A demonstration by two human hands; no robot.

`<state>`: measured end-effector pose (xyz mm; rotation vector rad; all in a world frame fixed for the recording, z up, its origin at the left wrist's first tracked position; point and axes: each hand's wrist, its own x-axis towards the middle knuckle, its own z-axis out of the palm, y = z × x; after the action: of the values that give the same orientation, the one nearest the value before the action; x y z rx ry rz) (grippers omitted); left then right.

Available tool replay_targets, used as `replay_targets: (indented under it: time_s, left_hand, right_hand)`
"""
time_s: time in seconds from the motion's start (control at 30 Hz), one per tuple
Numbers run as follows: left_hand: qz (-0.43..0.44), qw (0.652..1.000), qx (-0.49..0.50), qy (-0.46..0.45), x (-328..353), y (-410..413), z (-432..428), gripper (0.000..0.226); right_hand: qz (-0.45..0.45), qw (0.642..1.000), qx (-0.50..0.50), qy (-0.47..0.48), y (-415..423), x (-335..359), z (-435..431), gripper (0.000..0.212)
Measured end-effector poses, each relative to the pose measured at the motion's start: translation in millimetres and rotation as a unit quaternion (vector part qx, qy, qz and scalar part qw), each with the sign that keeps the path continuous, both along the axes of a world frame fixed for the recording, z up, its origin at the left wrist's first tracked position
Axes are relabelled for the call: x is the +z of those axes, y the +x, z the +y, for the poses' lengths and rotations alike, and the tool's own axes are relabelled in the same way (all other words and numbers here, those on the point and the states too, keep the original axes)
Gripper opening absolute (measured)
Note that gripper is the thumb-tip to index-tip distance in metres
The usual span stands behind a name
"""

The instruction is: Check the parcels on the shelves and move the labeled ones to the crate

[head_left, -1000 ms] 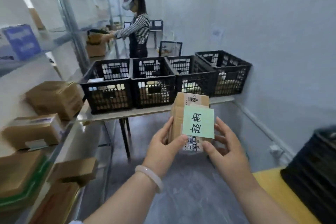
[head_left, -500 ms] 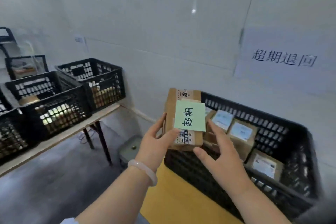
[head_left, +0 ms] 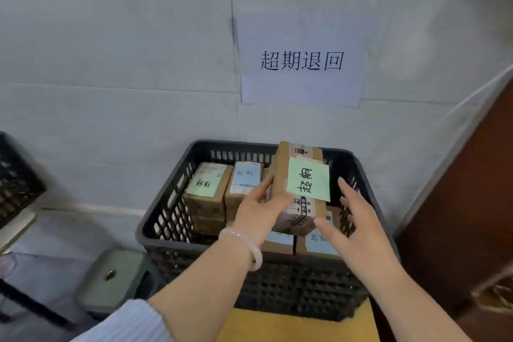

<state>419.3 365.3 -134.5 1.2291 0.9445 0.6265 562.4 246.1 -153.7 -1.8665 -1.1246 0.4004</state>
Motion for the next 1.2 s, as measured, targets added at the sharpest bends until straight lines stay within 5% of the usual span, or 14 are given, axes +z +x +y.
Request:
replay_targets:
  time_s: [0.5, 0.67, 0.77, 0.87, 0.97, 1.03, 1.2]
  left_hand:
    - [0.149, 0.973, -0.153, -0.083, -78, 133, 29, 0.070]
    - [0.186, 0.962, -0.196, -0.039, -95, 140, 37, 0.063]
    - [0.213, 0.948, -0.225, 0.074, -96, 135, 39, 0.076]
    - [0.251, 0.886, -0.282, 0.267, -88, 125, 40, 0.077]
    - [0.319, 0.727, -0.391, 0.465, -81, 114, 43, 0.073]
    - [0.357, 0.648, -0.440, 0.509, -81, 112, 44, 0.071]
    - [0.397, 0.630, -0.433, 0.508, -88, 126, 49, 0.068]
  right_hand:
    - [-0.087, 0.984, -0.126, -0.095, 56, -32, -18, 0.083]
    - [-0.083, 0.981, -0.136, -0.113, 54, -41, -18, 0.080]
    - [-0.082, 0.980, -0.137, -0.119, 53, -42, -17, 0.079]
    - [-0.091, 0.980, -0.135, -0.117, 51, -40, -20, 0.078]
    - [-0.103, 0.980, -0.129, -0.114, 51, -37, -21, 0.078]
    - [-0.107, 0.980, -0.128, -0.113, 52, -35, -21, 0.078]
    - [-0.133, 0.978, -0.104, -0.124, 52, -31, -16, 0.079]
